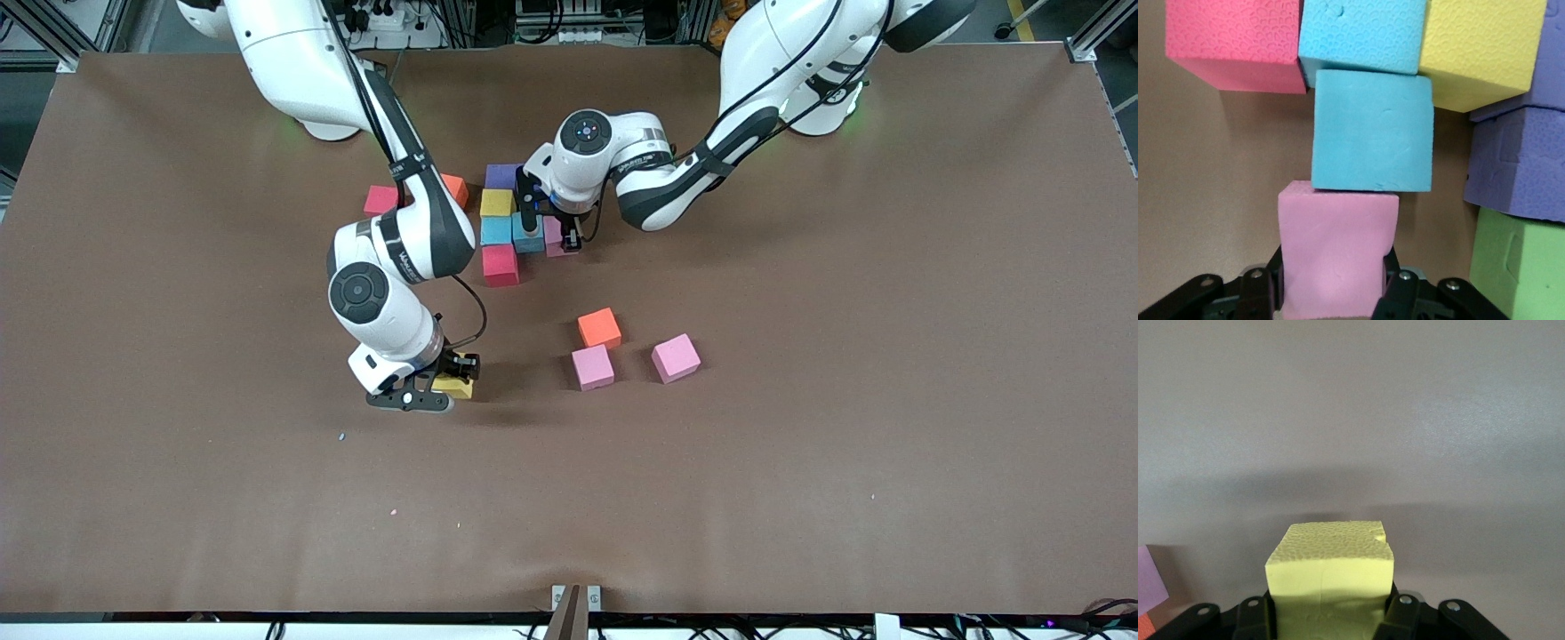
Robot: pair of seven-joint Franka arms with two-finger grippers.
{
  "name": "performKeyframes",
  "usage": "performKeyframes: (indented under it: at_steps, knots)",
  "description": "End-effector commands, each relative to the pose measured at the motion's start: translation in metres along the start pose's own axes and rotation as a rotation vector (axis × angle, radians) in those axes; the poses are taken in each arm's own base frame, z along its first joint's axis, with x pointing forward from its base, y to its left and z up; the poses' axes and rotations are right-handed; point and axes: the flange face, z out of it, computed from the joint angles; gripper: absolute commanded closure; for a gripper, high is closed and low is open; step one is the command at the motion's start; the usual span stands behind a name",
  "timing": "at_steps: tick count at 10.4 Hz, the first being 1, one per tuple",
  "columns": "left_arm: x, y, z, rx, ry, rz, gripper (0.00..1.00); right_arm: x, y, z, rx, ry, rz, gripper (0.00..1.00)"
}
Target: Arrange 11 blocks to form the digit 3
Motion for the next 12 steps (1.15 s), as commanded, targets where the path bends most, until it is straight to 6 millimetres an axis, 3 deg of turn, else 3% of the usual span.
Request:
performKeyframes:
  at_steps: [1, 8, 12]
  knots:
    - [-0.009, 0.006, 0.002, 0.008, -0.016, 0.019, 0.72, 0.003, -0.003, -0.001, -0.007, 0.002, 0.015, 0.74]
    - [0.005, 0.010, -0.016, -0.011, 0.019, -0.019, 0.72, 0.002, -0.002, 0.001, -0.011, -0.001, 0.015, 0.74]
    - [-0.002, 0.012, -0.009, -0.017, -0.029, 0.009, 0.72, 0.002, -0.003, 0.001, -0.011, 0.000, 0.014, 0.74]
